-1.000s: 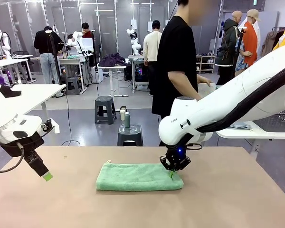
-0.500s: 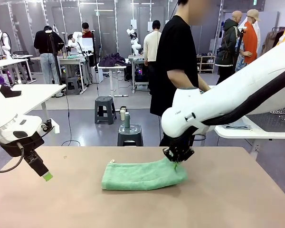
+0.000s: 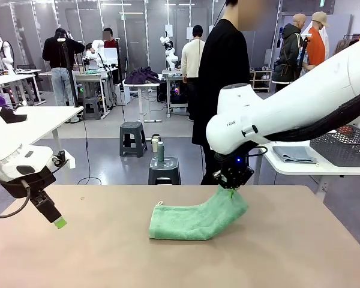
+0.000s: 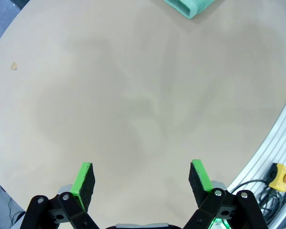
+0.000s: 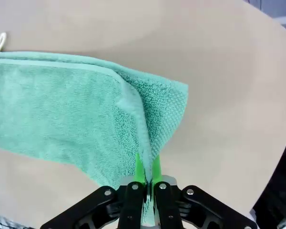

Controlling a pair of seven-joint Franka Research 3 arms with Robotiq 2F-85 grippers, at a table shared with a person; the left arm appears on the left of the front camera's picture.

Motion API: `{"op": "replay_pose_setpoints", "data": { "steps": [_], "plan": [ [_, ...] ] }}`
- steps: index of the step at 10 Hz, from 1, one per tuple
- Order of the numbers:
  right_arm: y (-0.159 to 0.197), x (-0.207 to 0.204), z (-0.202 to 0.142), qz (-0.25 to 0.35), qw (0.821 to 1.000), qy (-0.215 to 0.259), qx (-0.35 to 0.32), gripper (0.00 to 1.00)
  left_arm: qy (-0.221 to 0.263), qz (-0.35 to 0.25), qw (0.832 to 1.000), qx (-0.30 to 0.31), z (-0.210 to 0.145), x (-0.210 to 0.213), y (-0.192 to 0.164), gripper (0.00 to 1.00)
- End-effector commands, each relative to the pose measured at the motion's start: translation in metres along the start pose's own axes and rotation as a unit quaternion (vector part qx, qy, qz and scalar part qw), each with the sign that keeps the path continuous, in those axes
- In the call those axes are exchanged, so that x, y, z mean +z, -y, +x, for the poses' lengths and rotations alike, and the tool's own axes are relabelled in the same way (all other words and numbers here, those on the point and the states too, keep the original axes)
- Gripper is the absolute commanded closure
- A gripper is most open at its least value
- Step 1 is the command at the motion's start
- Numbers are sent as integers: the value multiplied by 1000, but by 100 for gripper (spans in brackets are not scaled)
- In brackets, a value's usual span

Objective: Fold the towels and place them in the basket.
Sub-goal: When a person lays out a Towel with hook on the table, fold it in half twice.

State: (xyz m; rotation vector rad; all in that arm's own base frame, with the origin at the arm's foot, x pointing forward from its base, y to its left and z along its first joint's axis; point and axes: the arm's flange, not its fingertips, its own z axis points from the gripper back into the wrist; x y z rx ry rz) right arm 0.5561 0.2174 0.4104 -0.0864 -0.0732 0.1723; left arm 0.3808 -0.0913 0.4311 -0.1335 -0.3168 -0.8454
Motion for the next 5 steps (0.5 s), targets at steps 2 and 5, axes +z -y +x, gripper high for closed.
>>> {"op": "replay_pose_setpoints", "data": {
  "steps": [2, 5],
  "plan": [
    [-50, 13, 14, 1, 1000, 5, 6, 100, -5, 7, 1000, 7, 0, -1, 2, 0],
    [-102, 13, 24, 37, 999, -17, 11, 100, -5, 7, 1000, 7, 0, -1, 2, 0]
  ]
}}
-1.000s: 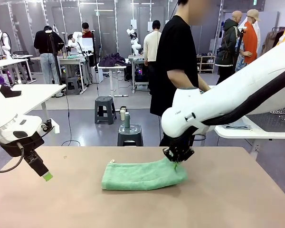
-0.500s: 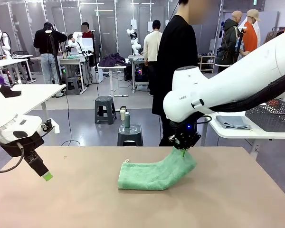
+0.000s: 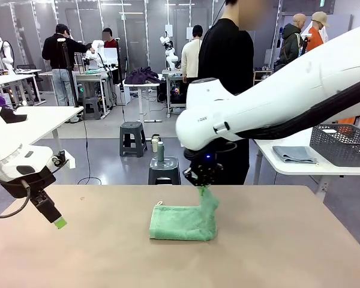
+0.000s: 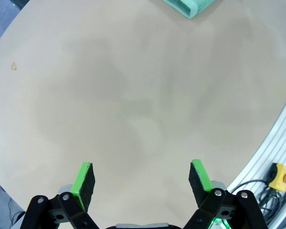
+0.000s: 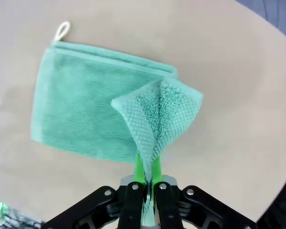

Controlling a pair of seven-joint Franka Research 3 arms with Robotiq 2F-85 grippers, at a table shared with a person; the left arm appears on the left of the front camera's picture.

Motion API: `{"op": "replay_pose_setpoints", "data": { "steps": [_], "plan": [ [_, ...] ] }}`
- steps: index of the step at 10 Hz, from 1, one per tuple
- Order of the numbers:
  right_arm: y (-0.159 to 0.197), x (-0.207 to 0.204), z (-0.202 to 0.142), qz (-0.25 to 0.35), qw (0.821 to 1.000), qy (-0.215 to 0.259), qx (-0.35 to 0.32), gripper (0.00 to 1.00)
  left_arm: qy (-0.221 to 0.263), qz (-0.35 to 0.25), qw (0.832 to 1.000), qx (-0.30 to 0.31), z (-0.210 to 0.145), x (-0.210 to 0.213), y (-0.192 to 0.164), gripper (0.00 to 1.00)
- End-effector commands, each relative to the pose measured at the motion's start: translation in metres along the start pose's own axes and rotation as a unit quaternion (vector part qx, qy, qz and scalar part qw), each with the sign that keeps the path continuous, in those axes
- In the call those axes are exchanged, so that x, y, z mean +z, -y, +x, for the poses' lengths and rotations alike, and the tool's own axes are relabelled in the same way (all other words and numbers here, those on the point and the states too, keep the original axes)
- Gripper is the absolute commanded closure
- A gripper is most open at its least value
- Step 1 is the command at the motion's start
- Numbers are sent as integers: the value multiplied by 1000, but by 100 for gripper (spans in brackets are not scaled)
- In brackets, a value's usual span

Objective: Fold the towels and place them in the basket.
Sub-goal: When a person lays out a Towel with hook on the table, fold it in half twice.

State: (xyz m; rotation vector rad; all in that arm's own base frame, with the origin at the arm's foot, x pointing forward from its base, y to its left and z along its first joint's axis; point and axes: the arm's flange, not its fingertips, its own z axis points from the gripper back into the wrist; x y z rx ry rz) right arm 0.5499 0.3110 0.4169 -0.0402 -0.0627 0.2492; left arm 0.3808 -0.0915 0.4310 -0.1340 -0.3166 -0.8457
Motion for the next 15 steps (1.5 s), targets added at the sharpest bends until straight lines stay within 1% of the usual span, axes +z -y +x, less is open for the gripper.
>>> {"op": "replay_pose_setpoints", "data": {
  "steps": [1, 2, 4, 5, 7, 8, 9, 10, 11, 12, 13, 15],
  "plan": [
    [-30, -6, 18, 32, 998, -18, -41, 100, -5, 7, 1000, 7, 0, -1, 2, 0],
    [-44, -11, 20, 38, 998, -27, -47, 100, -5, 7, 1000, 7, 0, -1, 2, 0],
    [-69, -26, 32, 26, 995, -16, -96, 100, -5, 7, 1000, 7, 0, -1, 2, 0],
    [-77, -30, 37, 39, 993, -15, -108, 100, -5, 7, 1000, 7, 0, -1, 2, 0],
    [-92, -42, 45, 23, 991, -13, -129, 100, -5, 7, 1000, 7, 0, -1, 2, 0],
    [-93, -47, 49, 24, 991, -16, -133, 100, -5, 7, 1000, 7, 0, -1, 2, 0],
    [-93, -49, 50, 26, 991, -18, -130, 78, -5, 7, 1000, 7, 0, -1, 2, 0],
    [-92, -48, 49, 29, 992, -20, -122, 59, -5, 7, 1000, 7, 0, -1, 2, 0],
    [-91, -45, 48, 35, 992, -16, -122, 33, -5, 7, 1000, 7, 0, -1, 2, 0],
    [-91, -44, 48, 34, 992, -15, -122, 14, -5, 7, 1000, 7, 0, -1, 2, 0],
    [-93, -44, 47, 40, 992, -12, -123, 0, -5, 7, 1000, 7, 0, -1, 2, 0],
    [-92, -39, 44, 53, 991, -3, -124, 0, -5, 7, 1000, 7, 0, -1, 2, 0]
  ]
}}
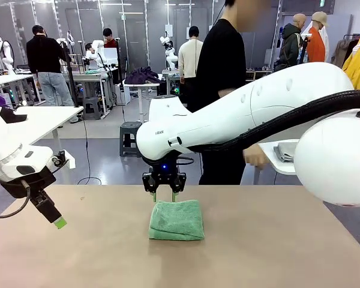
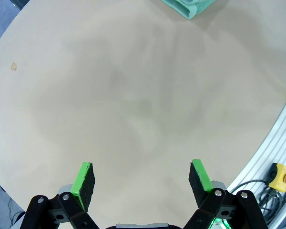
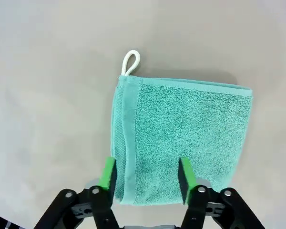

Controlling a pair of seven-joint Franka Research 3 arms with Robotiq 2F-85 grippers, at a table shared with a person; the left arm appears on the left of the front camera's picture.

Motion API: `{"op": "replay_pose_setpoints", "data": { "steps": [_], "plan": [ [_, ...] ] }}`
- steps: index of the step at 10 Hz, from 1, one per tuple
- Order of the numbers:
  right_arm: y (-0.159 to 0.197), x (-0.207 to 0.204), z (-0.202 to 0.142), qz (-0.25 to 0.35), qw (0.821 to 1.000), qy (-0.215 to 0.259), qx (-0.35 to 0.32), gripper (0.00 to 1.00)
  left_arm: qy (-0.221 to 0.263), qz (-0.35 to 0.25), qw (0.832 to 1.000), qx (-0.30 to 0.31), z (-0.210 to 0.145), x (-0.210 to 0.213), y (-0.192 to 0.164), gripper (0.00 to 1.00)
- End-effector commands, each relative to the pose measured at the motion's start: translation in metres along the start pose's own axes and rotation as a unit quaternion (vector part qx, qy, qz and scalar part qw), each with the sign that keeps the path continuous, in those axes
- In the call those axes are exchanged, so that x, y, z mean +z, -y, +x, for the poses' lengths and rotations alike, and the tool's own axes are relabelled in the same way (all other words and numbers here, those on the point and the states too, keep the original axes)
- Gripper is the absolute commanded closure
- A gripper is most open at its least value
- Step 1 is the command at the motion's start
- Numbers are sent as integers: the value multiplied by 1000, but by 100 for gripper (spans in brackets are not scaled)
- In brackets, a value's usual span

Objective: Fold the towels and place them in the basket.
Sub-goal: When a person lays out a Towel with hook on the table, fold it in half twice, then place the folded Towel with hook on the right side of the table.

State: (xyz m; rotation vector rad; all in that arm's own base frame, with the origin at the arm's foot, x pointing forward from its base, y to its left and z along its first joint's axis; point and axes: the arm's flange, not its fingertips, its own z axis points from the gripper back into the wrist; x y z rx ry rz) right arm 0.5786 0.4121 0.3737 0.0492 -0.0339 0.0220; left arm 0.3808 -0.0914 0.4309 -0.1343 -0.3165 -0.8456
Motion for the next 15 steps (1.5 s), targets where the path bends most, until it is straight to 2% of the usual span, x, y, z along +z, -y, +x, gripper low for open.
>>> {"op": "replay_pose_setpoints", "data": {
  "steps": [1, 2, 3, 4, 15],
  "plan": [
    [5, 3, -5, 13, 1000, 7, -13, 6, -5, 7, 1000, 7, 0, -1, 2, 0],
    [7, 2, -5, 18, 1000, 8, -15, 0, -5, 7, 1000, 7, 0, -1, 2, 0],
    [12, 2, -4, -3, 1000, 16, 0, 0, -5, 7, 1000, 7, 0, -1, 2, 0],
    [0, 3, 1, 7, 1000, 2, -4, 0, -5, 7, 1000, 7, 0, -1, 2, 0],
    [0, 3, 1, 7, 1000, 2, -4, 0, -5, 7, 1000, 7, 0, -1, 2, 0]
  ]
}}
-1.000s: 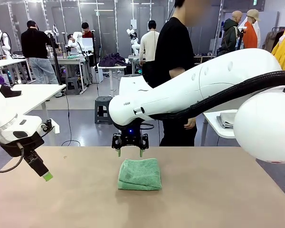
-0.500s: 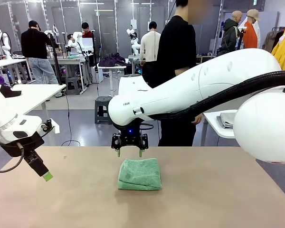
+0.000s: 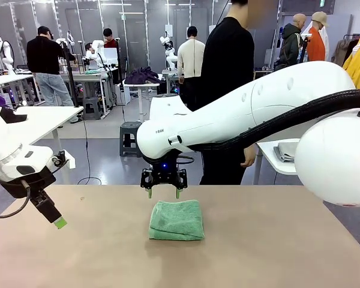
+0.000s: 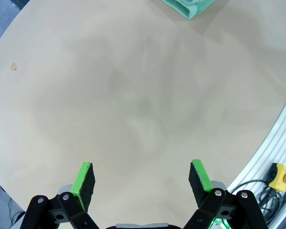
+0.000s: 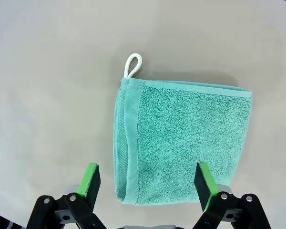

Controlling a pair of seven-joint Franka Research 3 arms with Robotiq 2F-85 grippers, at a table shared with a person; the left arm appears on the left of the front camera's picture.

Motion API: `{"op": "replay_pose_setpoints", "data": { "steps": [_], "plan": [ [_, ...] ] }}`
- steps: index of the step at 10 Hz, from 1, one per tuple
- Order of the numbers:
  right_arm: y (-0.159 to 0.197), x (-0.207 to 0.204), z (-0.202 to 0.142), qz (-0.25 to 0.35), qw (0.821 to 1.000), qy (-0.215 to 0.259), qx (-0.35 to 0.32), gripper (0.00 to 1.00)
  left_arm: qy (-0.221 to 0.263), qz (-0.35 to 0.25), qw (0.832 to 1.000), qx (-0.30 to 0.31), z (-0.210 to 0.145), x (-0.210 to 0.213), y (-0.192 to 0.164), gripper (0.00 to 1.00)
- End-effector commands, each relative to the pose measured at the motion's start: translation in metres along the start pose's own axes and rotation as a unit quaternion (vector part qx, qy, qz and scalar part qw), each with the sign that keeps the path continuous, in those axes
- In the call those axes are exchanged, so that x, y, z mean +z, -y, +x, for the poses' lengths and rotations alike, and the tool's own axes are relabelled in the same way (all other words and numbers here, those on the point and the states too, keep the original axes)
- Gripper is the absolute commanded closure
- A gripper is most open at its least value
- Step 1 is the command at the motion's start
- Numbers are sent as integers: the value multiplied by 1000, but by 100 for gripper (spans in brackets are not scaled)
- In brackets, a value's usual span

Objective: Fold the towels and place them in the basket.
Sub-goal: Place the folded Towel with hook on the right side of the table.

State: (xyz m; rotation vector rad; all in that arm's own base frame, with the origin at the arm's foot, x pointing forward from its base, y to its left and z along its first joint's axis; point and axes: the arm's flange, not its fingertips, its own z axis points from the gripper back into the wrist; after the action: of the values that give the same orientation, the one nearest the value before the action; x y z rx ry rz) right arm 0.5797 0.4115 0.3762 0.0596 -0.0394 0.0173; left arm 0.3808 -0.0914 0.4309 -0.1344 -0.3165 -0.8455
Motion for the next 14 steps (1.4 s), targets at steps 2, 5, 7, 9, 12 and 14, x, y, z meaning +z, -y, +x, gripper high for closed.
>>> {"op": "replay_pose_setpoints", "data": {
  "steps": [2, 5, 7, 9, 12, 14],
  "plan": [
    [7, 12, -23, 9, 1000, 17, 3, 0, -5, 7, 1000, 7, 0, -1, 2, 0],
    [81, 27, -63, 74, 997, 28, -10, 0, -5, 7, 1000, 7, 0, -1, 2, 0],
    [133, 31, -80, 128, 991, 31, -21, 0, -5, 7, 1000, 7, 0, -1, 2, 0],
    [174, 18, -89, 186, 982, 33, -23, 0, -5, 7, 1000, 7, 0, -1, 2, 0],
    [208, -4, -95, 244, 968, 47, -40, 0, -5, 7, 1000, 7, 0, -1, 2, 0],
    [214, -20, -89, 274, 959, 48, -55, 0, -5, 7, 1000, 7, 0, -1, 2, 0]
  ]
}}
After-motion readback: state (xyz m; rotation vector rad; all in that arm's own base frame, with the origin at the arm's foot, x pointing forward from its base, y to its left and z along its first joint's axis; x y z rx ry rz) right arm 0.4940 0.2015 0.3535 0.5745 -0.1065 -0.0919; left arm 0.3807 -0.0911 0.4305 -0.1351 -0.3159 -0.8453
